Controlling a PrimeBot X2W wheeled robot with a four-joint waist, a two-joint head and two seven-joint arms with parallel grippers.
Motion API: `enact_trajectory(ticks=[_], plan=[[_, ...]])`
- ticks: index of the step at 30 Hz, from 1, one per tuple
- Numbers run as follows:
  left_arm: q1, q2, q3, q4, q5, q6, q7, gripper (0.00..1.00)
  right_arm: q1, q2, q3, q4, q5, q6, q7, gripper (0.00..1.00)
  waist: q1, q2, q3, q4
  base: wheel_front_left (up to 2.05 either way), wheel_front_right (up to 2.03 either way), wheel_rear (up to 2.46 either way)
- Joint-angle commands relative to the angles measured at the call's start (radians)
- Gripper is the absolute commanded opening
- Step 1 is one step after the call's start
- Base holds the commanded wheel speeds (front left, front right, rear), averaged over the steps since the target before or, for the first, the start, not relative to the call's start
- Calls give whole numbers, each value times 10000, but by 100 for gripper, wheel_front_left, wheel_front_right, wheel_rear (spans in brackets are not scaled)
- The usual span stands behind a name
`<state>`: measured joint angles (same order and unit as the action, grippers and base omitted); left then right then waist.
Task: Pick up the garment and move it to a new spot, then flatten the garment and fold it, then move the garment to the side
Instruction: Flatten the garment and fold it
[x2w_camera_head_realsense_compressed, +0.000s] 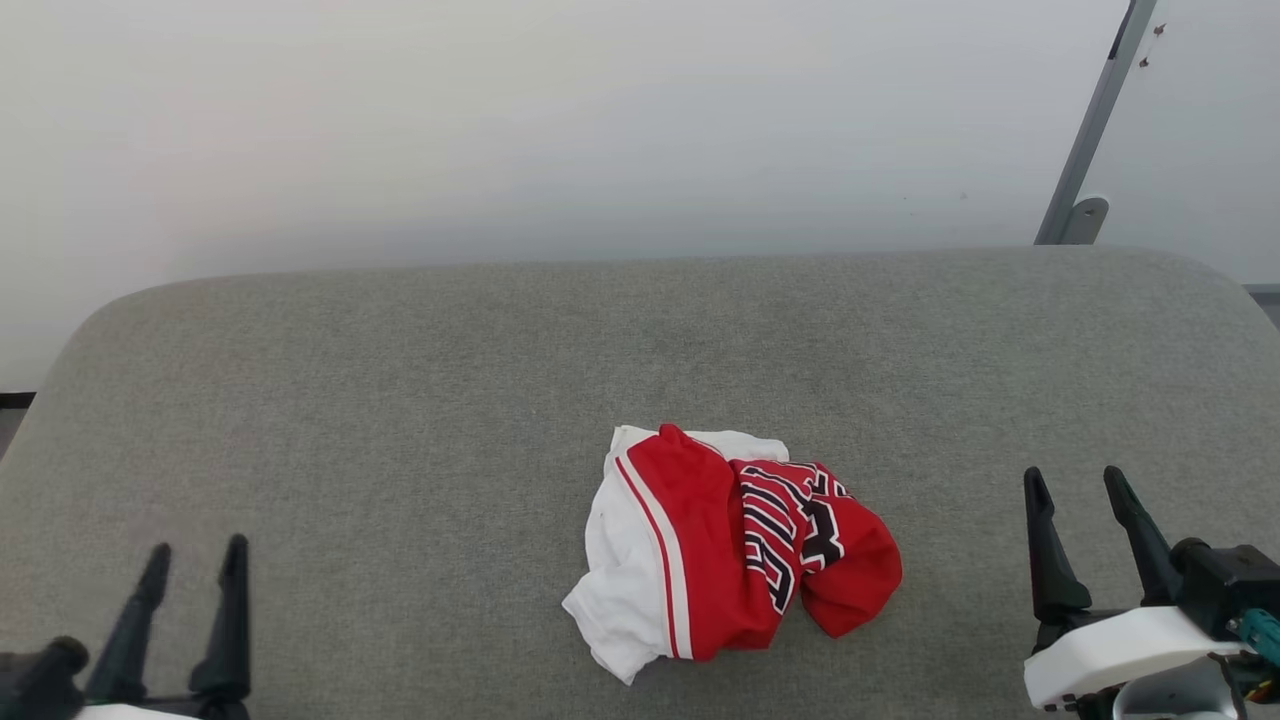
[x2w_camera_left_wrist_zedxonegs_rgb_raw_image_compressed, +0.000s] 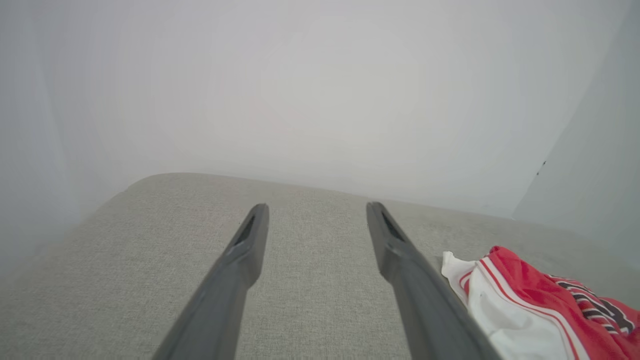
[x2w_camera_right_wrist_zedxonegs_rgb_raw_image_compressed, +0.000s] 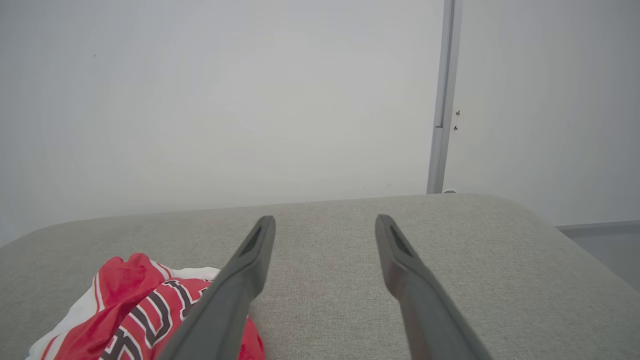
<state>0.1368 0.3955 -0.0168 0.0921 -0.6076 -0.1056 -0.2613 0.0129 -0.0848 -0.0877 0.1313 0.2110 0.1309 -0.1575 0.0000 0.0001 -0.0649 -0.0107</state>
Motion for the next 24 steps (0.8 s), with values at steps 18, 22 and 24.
enact_trajectory(ticks=[18, 22, 24], plan=[[-1585, -462, -2661, 460, -473, -175, 3632, 100, -205, 68, 231, -85, 4, -3, 84, 100, 0, -1, 505, -515, 0, 0, 0], [-1984, -515, -3166, 553, -539, -165, 4638, 100, -265, 102, 222, -17, -8, -3, 7, 100, 0, -1, 693, -843, 0, 0, 0], [-2196, -512, -3344, 547, -577, -119, 5127, 100, -302, 122, 228, 27, -8, -3, -40, 100, 0, -1, 801, -1012, 0, 0, 0]])
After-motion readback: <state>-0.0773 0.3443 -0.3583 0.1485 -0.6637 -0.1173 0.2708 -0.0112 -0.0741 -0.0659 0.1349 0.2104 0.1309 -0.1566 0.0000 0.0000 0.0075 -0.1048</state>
